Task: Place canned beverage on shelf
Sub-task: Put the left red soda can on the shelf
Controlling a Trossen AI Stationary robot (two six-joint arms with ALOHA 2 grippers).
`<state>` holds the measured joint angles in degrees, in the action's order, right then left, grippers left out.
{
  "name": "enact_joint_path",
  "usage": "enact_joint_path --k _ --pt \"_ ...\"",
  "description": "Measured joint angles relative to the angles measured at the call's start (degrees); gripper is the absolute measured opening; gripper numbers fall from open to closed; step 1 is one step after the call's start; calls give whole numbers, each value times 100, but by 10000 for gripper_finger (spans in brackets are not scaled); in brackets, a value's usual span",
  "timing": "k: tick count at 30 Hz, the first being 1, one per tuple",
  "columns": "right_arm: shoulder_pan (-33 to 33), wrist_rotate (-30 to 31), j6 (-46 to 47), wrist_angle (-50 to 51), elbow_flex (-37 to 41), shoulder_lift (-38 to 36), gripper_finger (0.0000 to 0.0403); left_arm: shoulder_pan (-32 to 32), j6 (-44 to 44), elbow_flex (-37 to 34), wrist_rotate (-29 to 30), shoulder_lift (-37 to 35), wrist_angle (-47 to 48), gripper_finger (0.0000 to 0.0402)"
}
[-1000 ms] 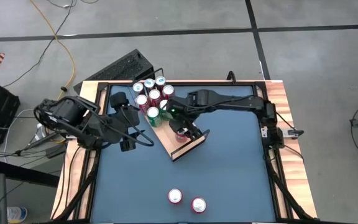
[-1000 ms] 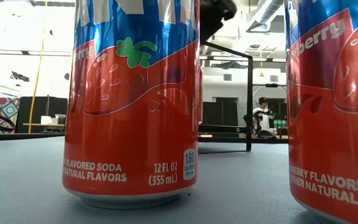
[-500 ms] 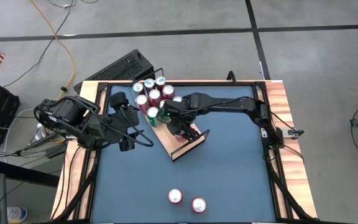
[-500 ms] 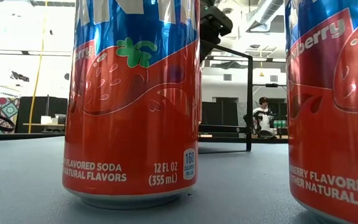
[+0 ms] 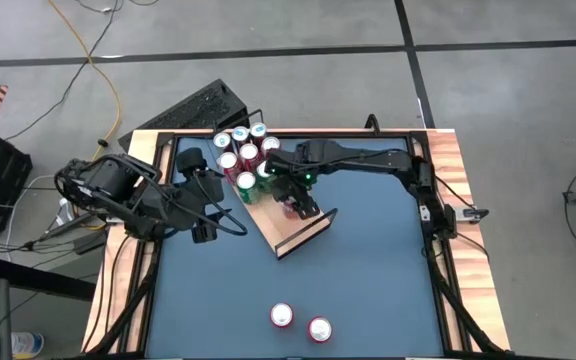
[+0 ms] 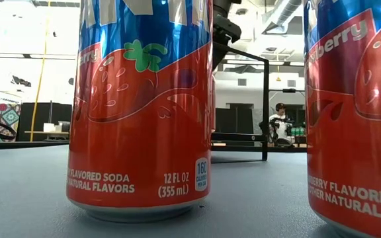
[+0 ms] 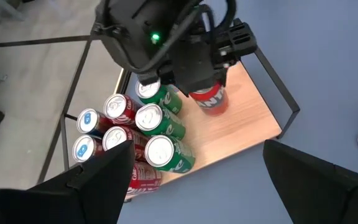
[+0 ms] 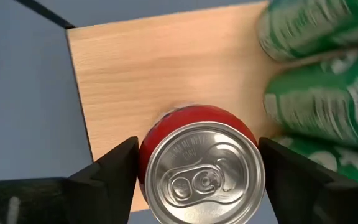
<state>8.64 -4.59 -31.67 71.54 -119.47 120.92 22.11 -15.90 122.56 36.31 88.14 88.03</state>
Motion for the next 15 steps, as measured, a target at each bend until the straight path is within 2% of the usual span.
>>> enact_joint_path --k 5,15 --pt "212 12 463 182 -3 -7 283 0 2 0 0 0 0 341" --pt "437 -1 747 260 -3 -9 282 -2 23 0 5 0 2 341"
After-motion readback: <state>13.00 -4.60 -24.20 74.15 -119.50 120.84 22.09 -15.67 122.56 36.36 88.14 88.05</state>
